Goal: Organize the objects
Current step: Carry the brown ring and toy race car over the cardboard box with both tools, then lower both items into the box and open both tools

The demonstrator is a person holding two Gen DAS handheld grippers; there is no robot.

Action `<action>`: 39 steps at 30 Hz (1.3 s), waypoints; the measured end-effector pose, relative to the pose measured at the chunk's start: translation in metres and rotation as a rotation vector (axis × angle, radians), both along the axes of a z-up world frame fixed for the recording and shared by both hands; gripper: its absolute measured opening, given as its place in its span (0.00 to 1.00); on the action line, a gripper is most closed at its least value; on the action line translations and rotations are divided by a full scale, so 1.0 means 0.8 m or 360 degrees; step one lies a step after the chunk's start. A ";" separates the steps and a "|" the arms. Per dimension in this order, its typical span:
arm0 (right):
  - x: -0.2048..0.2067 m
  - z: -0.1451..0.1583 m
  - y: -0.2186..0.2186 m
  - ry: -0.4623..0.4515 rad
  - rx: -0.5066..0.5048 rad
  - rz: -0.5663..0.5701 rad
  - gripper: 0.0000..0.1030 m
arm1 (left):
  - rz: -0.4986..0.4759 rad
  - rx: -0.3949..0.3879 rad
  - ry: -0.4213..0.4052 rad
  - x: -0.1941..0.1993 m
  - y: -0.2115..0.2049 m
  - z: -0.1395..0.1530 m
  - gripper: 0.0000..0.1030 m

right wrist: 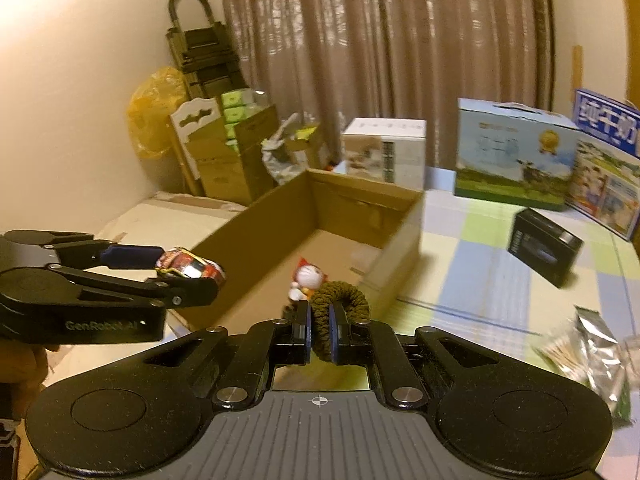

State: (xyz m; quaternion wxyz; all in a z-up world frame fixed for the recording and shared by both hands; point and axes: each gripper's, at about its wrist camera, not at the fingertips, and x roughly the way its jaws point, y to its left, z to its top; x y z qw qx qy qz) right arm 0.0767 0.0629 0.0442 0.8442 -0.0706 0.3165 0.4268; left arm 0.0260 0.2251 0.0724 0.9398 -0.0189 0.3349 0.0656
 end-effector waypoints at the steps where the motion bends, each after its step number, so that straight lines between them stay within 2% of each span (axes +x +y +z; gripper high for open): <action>1: 0.002 0.000 0.005 0.0001 -0.0001 0.0008 0.05 | 0.0001 0.0002 0.0002 0.002 0.005 0.000 0.59; 13: 0.022 -0.012 0.049 0.0043 -0.0043 0.0048 0.05 | 0.0009 -0.0042 0.0054 0.022 0.048 -0.013 0.59; 24: 0.036 -0.030 0.059 0.0091 -0.0080 0.0047 0.05 | 0.0043 -0.0095 0.0115 0.046 0.077 -0.038 0.59; 27: 0.036 -0.033 0.060 0.0098 -0.0084 0.0047 0.05 | 0.0058 -0.0108 0.0113 0.054 0.083 -0.045 0.73; 39: 0.034 -0.039 0.066 0.0140 -0.0055 0.0068 0.05 | 0.0133 -0.0128 0.0088 0.044 0.102 -0.044 0.73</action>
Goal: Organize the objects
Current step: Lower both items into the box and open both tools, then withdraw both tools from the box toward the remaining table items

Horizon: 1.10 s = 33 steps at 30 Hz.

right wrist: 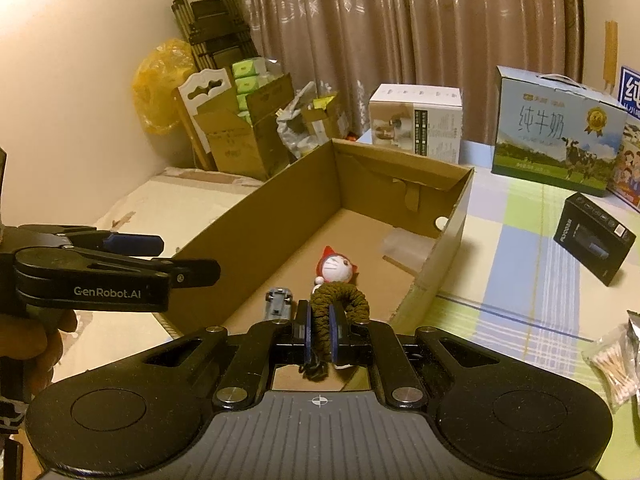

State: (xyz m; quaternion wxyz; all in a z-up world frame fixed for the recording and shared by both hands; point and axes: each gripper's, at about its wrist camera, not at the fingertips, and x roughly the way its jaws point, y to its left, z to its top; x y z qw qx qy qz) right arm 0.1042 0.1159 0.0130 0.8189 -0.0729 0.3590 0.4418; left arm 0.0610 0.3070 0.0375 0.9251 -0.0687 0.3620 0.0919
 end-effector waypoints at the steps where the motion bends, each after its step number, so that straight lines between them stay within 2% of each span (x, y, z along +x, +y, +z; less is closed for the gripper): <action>1: 0.001 0.000 0.000 0.0015 0.0018 0.0008 0.05 | 0.0004 0.0000 -0.0001 0.000 0.001 0.000 0.73; 4: 0.005 0.001 0.000 0.0075 0.0099 0.0046 0.06 | 0.0012 -0.0005 -0.0003 -0.003 0.003 0.001 0.73; 6: 0.006 0.003 -0.001 0.0074 0.0123 0.0027 0.12 | 0.0017 -0.0009 -0.0002 -0.003 0.003 0.001 0.73; 7: 0.006 0.004 -0.002 0.0064 0.0129 0.0014 0.22 | 0.0020 -0.0009 -0.0003 -0.003 0.002 0.001 0.73; 8: 0.006 0.005 -0.004 0.0060 0.0136 0.0003 0.37 | 0.0022 -0.0009 -0.0004 -0.004 0.002 0.001 0.73; 10: 0.008 0.006 -0.007 0.0070 0.0159 -0.0006 0.47 | 0.0026 -0.0007 -0.0004 -0.007 0.001 0.001 0.73; 16: 0.007 0.010 -0.021 0.0066 0.0172 -0.0032 0.47 | 0.0035 -0.0022 -0.0008 -0.013 -0.003 0.000 0.73; 21: 0.003 0.013 -0.053 0.0086 0.0185 -0.0103 0.47 | 0.0037 -0.0030 -0.0025 -0.020 -0.014 0.006 0.73; 28: -0.009 0.016 -0.133 0.0086 0.0168 -0.0281 0.47 | -0.0008 -0.0039 -0.0082 -0.034 -0.043 0.026 0.73; 33: -0.012 0.026 -0.202 0.0047 0.0156 -0.0434 0.47 | -0.0063 -0.0059 -0.0118 -0.038 -0.085 0.038 0.75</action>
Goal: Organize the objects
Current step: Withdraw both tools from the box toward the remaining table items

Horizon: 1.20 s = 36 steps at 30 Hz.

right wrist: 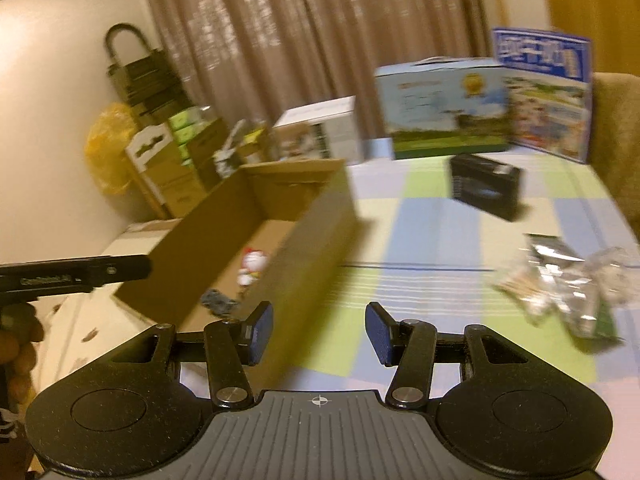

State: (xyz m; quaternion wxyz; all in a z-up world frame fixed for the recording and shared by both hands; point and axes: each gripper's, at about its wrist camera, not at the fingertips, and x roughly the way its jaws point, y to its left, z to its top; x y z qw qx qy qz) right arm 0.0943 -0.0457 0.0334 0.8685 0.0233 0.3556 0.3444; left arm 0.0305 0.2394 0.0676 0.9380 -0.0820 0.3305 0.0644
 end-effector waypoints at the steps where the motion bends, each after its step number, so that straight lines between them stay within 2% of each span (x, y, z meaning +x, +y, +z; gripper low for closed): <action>1: 0.000 0.002 -0.015 -0.0006 0.0000 -0.0030 0.47 | -0.0014 -0.0003 -0.0007 0.000 -0.009 0.002 0.76; 10: -0.001 0.010 -0.126 -0.0021 -0.0034 -0.0258 0.48 | -0.0182 -0.0050 -0.0058 0.006 -0.106 0.018 0.85; 19: 0.000 -0.006 -0.200 0.0021 -0.0035 -0.0425 0.50 | -0.0344 -0.0043 -0.0010 0.026 -0.182 0.004 0.92; 27: 0.020 -0.014 -0.231 0.0032 -0.0049 -0.0469 0.51 | -0.0388 -0.0027 0.0044 0.047 -0.216 -0.013 0.99; 36: 0.065 -0.033 -0.243 0.0058 -0.0081 -0.0479 0.52 | -0.0424 -0.0027 0.0112 0.090 -0.243 -0.035 0.99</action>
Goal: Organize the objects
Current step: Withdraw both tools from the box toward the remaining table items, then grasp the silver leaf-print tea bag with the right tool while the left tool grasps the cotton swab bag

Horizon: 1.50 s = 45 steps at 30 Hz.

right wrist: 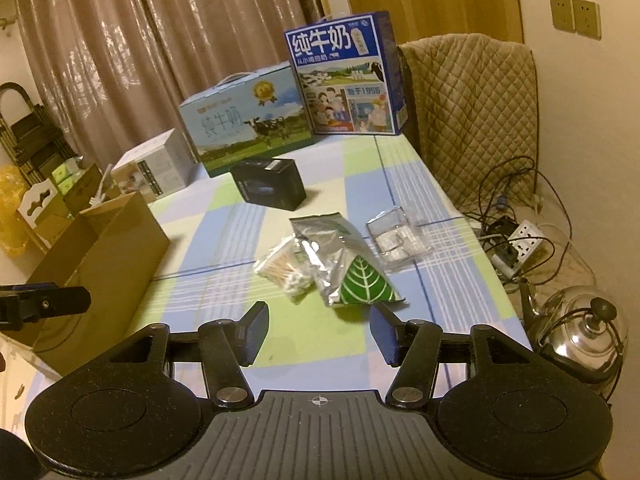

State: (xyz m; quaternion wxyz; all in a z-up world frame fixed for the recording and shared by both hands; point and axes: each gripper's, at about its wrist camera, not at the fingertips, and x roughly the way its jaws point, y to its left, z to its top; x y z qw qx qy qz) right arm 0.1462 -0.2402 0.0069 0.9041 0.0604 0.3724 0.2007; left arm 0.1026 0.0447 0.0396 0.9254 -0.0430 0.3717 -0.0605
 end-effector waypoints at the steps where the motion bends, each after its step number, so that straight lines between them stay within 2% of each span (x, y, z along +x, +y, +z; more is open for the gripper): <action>1: 0.007 -0.003 0.001 0.0009 -0.0010 0.0013 0.52 | -0.0004 0.0000 0.0009 0.006 -0.003 -0.004 0.99; 7: 0.052 -0.029 0.014 0.0080 -0.0061 0.0128 0.54 | -0.0027 -0.0005 0.0074 0.042 -0.016 -0.031 0.99; 9: 0.068 -0.040 0.021 0.0094 -0.0093 0.0172 0.59 | -0.0035 -0.0001 0.0096 0.056 -0.019 -0.041 0.99; 11: 0.083 -0.053 0.029 0.0108 -0.0129 0.0218 0.70 | -0.0037 0.0006 0.0116 0.069 -0.022 -0.050 0.99; 16: 0.119 -0.087 0.048 0.0165 -0.0238 0.0307 0.71 | -0.0038 0.0011 0.0159 0.097 -0.024 -0.074 0.99; 24: 0.164 -0.131 0.077 0.0214 -0.0406 0.0415 0.71 | -0.0032 0.0006 0.0215 0.130 -0.020 -0.106 0.99; 27: 0.174 -0.138 0.085 0.0157 -0.0519 0.0420 0.71 | -0.0026 -0.0001 0.0236 0.137 -0.017 -0.116 0.99; 40: 0.202 -0.158 0.102 0.0103 -0.0627 0.0453 0.71 | 0.0001 -0.0068 0.0267 0.148 -0.010 -0.137 0.99; 42: 0.202 -0.156 0.102 0.0114 -0.0605 0.0428 0.68 | 0.0004 -0.0071 0.0266 0.148 -0.010 -0.137 0.99; 44: 0.197 -0.150 0.100 0.0110 -0.0589 0.0394 0.55 | 0.0009 -0.0074 0.0264 0.148 -0.008 -0.136 0.99; 45: 0.195 -0.147 0.098 0.0125 -0.0572 0.0381 0.53 | 0.0012 -0.0076 0.0265 0.147 -0.007 -0.136 0.99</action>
